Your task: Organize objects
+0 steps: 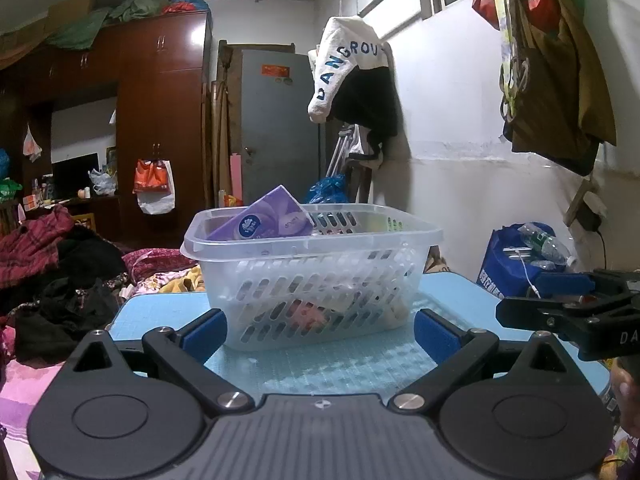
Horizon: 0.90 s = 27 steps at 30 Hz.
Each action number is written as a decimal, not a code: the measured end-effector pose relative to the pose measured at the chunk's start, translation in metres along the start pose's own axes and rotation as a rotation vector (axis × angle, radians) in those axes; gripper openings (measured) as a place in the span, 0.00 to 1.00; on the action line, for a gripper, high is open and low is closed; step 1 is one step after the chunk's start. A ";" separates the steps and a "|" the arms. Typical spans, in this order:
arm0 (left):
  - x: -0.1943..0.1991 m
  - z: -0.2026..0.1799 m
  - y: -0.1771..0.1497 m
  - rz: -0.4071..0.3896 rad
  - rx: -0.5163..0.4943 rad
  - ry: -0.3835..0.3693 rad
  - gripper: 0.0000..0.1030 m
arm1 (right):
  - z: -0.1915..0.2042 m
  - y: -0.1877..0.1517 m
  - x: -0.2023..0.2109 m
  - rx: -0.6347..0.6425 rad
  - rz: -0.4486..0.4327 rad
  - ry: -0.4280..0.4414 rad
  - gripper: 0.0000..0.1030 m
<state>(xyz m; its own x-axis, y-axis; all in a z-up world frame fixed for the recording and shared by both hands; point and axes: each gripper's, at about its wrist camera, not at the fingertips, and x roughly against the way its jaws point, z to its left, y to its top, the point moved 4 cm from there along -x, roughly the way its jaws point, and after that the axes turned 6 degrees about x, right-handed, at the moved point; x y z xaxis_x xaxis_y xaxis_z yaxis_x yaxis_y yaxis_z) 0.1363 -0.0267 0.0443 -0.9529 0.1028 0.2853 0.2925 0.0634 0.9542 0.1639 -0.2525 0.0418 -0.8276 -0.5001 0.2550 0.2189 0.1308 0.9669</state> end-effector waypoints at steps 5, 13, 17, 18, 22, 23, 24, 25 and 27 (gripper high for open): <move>0.000 0.000 0.000 0.000 0.002 0.000 0.98 | 0.001 0.000 0.000 0.002 0.000 0.002 1.00; 0.000 -0.001 0.002 -0.003 0.008 -0.003 0.98 | 0.001 0.000 0.000 0.002 0.000 0.003 1.00; -0.002 -0.001 0.002 0.002 0.013 -0.010 0.98 | 0.001 0.000 0.000 0.003 0.000 0.003 1.00; -0.002 -0.001 0.002 0.003 0.014 -0.011 0.98 | 0.002 0.000 0.000 0.004 0.001 0.003 1.00; -0.002 0.000 0.002 -0.001 0.016 -0.012 0.98 | 0.002 -0.001 0.000 0.003 0.001 0.003 1.00; -0.002 0.000 0.002 -0.002 0.018 -0.012 0.98 | 0.002 -0.001 0.000 0.003 0.001 0.003 1.00; -0.002 0.000 0.002 -0.003 0.019 -0.012 0.98 | 0.002 -0.001 0.000 0.003 0.001 0.003 1.00; -0.002 0.000 0.002 -0.004 0.018 -0.011 0.98 | 0.002 -0.001 0.000 0.003 0.001 0.003 1.00; -0.002 0.000 0.002 -0.005 0.017 -0.008 0.98 | 0.002 -0.001 0.000 0.003 0.000 0.003 1.00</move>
<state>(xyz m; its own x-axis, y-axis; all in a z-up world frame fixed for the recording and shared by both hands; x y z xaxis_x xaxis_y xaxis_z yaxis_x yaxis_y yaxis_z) 0.1387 -0.0266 0.0456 -0.9537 0.1105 0.2798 0.2892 0.0807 0.9539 0.1629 -0.2510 0.0413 -0.8261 -0.5025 0.2549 0.2173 0.1332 0.9670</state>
